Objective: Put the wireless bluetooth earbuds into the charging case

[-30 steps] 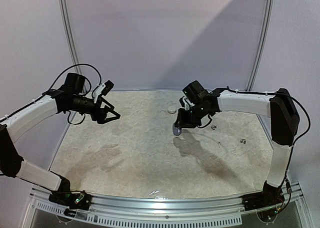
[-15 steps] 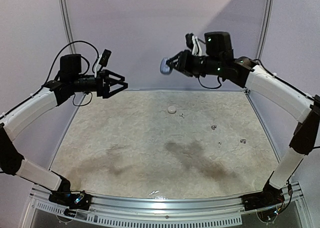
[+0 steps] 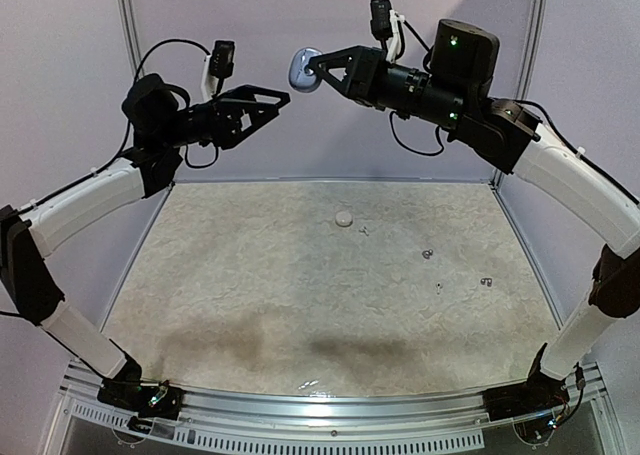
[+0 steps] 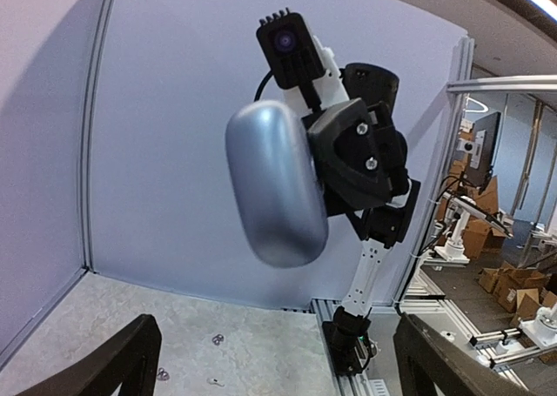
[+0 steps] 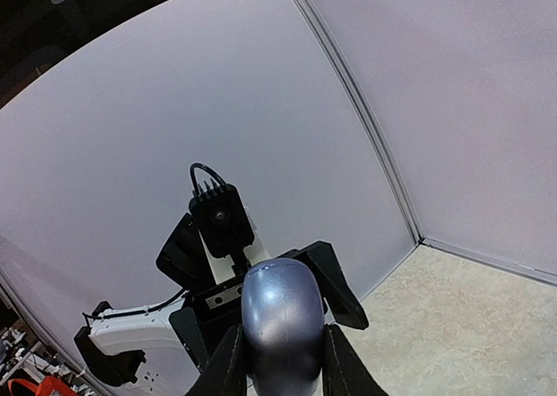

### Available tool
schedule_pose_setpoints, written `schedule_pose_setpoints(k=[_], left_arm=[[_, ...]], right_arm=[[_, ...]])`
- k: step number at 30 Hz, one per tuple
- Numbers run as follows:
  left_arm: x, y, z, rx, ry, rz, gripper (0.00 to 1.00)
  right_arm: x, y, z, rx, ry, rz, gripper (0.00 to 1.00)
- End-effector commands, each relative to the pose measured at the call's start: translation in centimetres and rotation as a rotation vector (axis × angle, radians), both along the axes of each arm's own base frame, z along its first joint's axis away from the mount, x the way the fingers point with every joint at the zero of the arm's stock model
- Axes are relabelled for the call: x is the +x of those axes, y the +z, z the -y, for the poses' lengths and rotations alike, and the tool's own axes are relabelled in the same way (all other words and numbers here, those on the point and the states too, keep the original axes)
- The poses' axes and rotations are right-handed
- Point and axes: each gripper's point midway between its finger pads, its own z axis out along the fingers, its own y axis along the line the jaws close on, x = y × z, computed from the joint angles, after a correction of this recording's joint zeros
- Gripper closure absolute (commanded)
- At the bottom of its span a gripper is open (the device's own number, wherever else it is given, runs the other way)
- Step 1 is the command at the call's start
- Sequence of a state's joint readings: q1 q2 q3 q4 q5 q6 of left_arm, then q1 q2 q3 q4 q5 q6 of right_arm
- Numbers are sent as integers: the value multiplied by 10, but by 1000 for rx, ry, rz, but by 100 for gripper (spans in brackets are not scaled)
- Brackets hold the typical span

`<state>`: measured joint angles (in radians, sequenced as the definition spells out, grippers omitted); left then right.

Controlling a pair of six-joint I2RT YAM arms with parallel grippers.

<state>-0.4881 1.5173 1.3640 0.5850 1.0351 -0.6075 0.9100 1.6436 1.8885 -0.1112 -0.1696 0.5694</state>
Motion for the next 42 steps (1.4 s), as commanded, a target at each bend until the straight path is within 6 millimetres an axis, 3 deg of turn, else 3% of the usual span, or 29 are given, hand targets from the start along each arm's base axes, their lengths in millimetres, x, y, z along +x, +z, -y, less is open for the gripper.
schedule_pose_setpoints(k=[1, 6, 10, 19, 23, 26, 27, 29, 30, 34, 36, 40, 42], left_arm=[[-11, 28, 8, -53, -46, 41, 7], [-21, 30, 21, -42, -96, 34, 17], [-8, 20, 26, -20, -50, -1, 32], [-7, 29, 28, -33, -59, 18, 53], [-5, 29, 29, -32, -56, 11, 74], [-7, 29, 29, -28, -63, 10, 98], [-7, 27, 29, -22, -65, 8, 100], [-6, 24, 27, -8, -59, 8, 100], [-5, 20, 26, 1, -52, 6, 100], [-2, -7, 18, 99, -18, 29, 100], [3, -41, 13, 233, 36, 80, 100], [0, -121, -7, 606, 96, 344, 100], [-10, -147, -17, 764, 60, 487, 100]], right_arm=[[0, 1, -6, -21, -12, 36, 95], [3, 0, -10, -29, -17, 39, 95], [2, 2, -12, -23, -9, 48, 96], [5, -10, -19, -65, -1, 54, 97], [5, -10, -22, -66, 6, 59, 98], [5, -11, -24, -70, 16, 61, 98], [5, -13, -26, -77, 19, 57, 97], [5, -18, -25, -98, 15, 49, 90], [6, -23, -25, -112, 13, 45, 81], [4, -36, -14, -181, -14, 63, 25], [-5, -40, -3, -224, -17, 109, 5], [-33, -53, 17, -332, 49, 241, 1], [-42, -65, 25, -406, 79, 259, 2]])
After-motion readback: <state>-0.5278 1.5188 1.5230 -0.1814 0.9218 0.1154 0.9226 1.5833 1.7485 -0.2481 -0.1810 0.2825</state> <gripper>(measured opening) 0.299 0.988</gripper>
